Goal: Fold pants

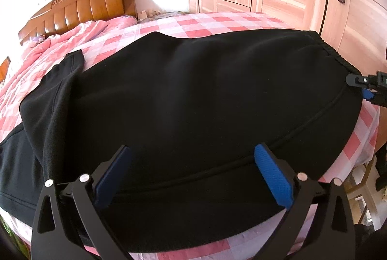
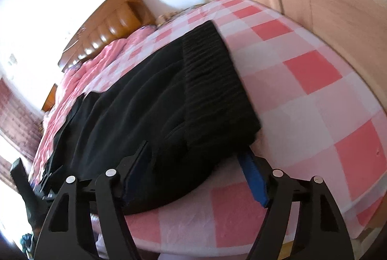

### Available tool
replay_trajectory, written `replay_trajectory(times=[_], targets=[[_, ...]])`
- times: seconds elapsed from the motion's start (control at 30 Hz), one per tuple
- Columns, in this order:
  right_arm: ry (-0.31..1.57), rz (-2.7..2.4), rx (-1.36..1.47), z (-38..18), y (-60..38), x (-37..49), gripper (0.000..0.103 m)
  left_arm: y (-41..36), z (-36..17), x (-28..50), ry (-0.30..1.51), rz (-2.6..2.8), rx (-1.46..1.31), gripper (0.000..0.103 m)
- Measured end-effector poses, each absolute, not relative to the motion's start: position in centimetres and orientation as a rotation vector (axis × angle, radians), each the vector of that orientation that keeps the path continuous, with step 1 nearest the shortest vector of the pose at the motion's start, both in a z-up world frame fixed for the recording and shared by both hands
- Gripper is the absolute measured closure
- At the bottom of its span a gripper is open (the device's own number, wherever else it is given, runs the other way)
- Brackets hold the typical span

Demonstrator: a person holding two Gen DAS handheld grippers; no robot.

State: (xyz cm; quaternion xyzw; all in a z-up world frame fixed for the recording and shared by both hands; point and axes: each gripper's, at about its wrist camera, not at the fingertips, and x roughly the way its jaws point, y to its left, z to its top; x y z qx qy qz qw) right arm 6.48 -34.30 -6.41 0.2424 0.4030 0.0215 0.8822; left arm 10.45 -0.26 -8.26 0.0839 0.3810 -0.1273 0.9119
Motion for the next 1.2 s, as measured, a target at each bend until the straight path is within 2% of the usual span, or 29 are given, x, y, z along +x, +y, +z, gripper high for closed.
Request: replay_trajectory(times=[0.13,0.23,0.3,0.37,0.57,0.83,1.2], targets=[[0.842,0.066,0.489,-6.4,-34.0,7.2,0.022,-0.2,-8.3,10.4,0.785,-0.263,0.172,0.001],[0.873,0.126,0.429,-6.3,-32.7,7.4,0.023,-0.2,-8.3,10.4,0.786,-0.264,0.17,0.001],[0.873,0.118,0.374,-6.3,-32.2,7.3,0.025,-0.1,-8.3,10.4,0.788,-0.265,0.163,0.001],[0.865,0.081,0.366,-6.3,-32.4,7.2,0.041,0.0,-8.4,10.4,0.788,-0.267,0.154,0.001],[0.761,0.019,0.262,-5.2,-31.0,6.4,0.065,0.3,-8.6,10.6,0.797,-0.28,0.109,0.001],[0.711,-0.072,0.218,-4.5,-31.4,5.9,0.072,-0.7,-8.7,11.5,0.789,-0.308,0.088,0.001],[0.714,-0.232,0.279,-4.8,-37.4,3.8,0.072,-9.0,-8.7,13.4,0.785,-0.487,0.233,0.002]])
